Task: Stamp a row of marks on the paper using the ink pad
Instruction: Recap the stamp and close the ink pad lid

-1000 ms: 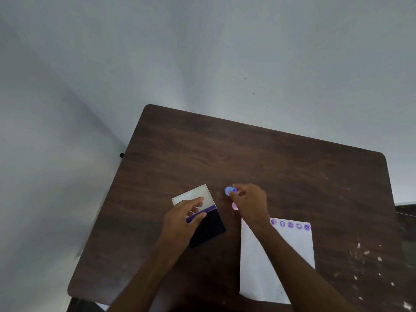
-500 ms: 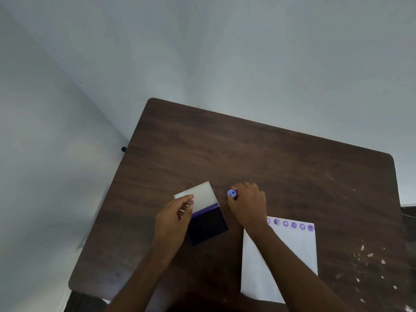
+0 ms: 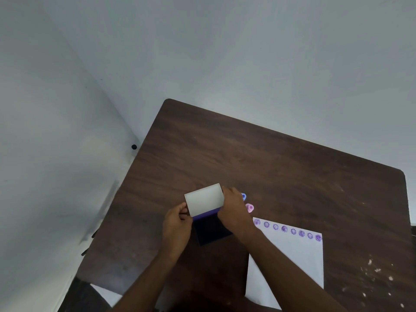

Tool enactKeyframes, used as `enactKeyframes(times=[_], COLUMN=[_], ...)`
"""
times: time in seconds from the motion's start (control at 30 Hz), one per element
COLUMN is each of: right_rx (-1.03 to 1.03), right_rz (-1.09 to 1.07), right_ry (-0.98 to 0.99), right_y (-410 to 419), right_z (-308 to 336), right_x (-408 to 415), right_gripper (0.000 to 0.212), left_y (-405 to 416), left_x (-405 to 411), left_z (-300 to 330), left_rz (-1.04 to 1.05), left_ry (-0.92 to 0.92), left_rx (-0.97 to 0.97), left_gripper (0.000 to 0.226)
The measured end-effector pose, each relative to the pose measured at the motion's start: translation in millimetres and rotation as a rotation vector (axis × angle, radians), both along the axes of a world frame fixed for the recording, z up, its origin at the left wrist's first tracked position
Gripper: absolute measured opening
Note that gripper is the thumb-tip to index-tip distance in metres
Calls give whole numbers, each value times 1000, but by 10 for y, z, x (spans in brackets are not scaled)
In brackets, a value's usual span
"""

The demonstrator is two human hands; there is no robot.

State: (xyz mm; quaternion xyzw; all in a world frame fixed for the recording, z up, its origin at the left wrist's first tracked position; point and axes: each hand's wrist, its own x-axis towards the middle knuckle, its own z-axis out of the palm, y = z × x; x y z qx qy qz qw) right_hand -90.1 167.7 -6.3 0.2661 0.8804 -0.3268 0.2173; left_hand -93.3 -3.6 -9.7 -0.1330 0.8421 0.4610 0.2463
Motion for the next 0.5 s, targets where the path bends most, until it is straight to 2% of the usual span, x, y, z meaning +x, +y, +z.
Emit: enactKeyframes(times=[0.07, 0.17, 0.3, 0.37, 0.5], right_rx=[29, 3, -54, -79, -73], right_rz=[7, -28, -40, -43, -195], right_ry=[-22, 47, 197, 204, 273], right_y=[-25, -11, 70, 101, 131], right_z=[-19, 28, 196, 277, 359], right_x=[11, 43, 105, 164, 326], right_gripper=[63, 56, 33, 22, 18], left_y=[10, 6, -75, -116, -181], left_x=[-11, -19, 16, 58, 162], left_z=[-13, 17, 94, 138, 224], left_rz=[-15, 25, 48, 38, 17], left_ry=[-21, -25, 21, 45, 100], left_rx=[29, 93, 89, 97, 107], left_gripper=[41, 39, 41, 43, 43])
